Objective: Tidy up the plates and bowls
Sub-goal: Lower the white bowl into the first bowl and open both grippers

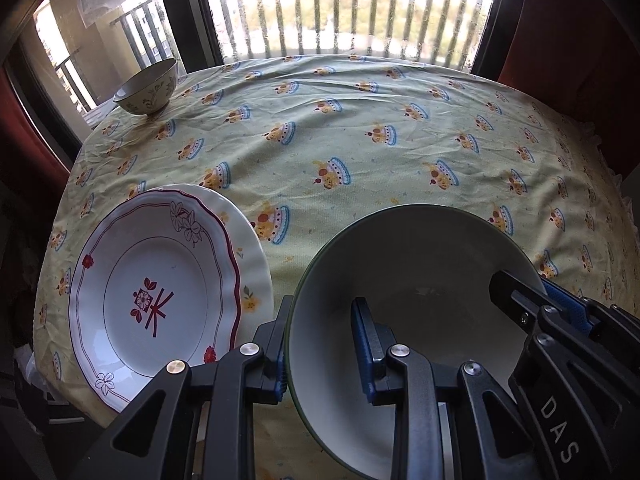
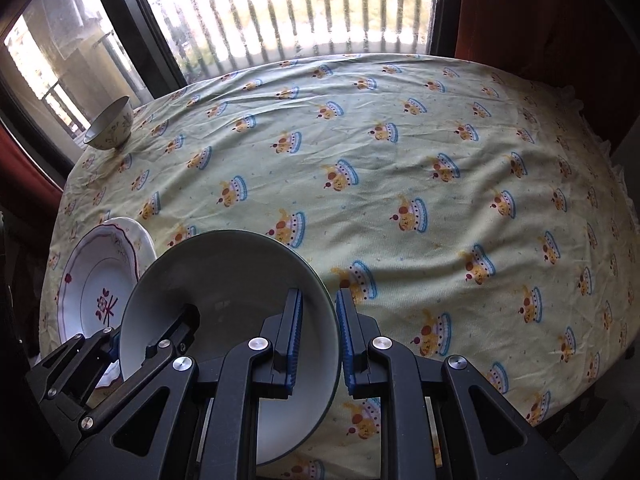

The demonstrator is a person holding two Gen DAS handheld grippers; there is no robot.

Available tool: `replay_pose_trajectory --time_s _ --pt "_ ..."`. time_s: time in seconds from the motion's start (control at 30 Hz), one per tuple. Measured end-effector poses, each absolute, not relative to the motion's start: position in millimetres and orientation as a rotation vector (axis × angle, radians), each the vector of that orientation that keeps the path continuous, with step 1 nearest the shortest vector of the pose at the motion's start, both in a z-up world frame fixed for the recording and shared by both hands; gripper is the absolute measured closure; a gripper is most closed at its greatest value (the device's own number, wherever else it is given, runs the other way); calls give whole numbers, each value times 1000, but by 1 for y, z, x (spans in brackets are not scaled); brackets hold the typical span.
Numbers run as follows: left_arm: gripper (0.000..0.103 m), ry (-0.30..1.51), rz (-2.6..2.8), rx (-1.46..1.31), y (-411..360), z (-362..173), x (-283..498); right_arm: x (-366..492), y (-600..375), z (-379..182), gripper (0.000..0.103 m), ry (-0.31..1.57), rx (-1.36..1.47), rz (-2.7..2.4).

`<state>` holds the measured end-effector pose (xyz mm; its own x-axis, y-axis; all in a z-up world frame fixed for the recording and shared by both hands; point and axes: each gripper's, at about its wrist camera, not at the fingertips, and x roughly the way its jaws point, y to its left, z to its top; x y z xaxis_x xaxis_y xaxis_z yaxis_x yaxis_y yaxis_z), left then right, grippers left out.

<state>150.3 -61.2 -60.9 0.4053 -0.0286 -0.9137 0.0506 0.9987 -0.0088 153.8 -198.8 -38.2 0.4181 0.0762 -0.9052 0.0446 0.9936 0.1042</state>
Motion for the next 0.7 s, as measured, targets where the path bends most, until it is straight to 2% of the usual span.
replay_pose_trajectory --time_s 0.27,0.37,0.43,0.47,0.5,0.57,0.67,0.7 --pt "75 1196 -78 24 -64 -70 152 154 -196 -43 79 1143 88 1" --pt "68 1202 -84 7 -63 -71 152 156 -195 -44 78 1149 86 3" --pt "64 1212 -95 3 -63 -72 152 156 -196 -47 69 1166 114 25" --pt "62 1221 -101 -2 -63 -74 152 157 -197 -50 59 1179 131 35" --pt "57 1231 -107 -8 -62 -75 152 156 -197 -51 48 1185 140 34" --pt "45 1250 -114 -15 -62 -77 153 155 -199 -52 38 1177 140 30" --pt "43 1245 -109 -16 -61 -73 154 158 -199 -52 37 1191 149 49" --pt "38 1234 -106 -9 -61 -69 154 159 -198 -50 36 1186 151 57"
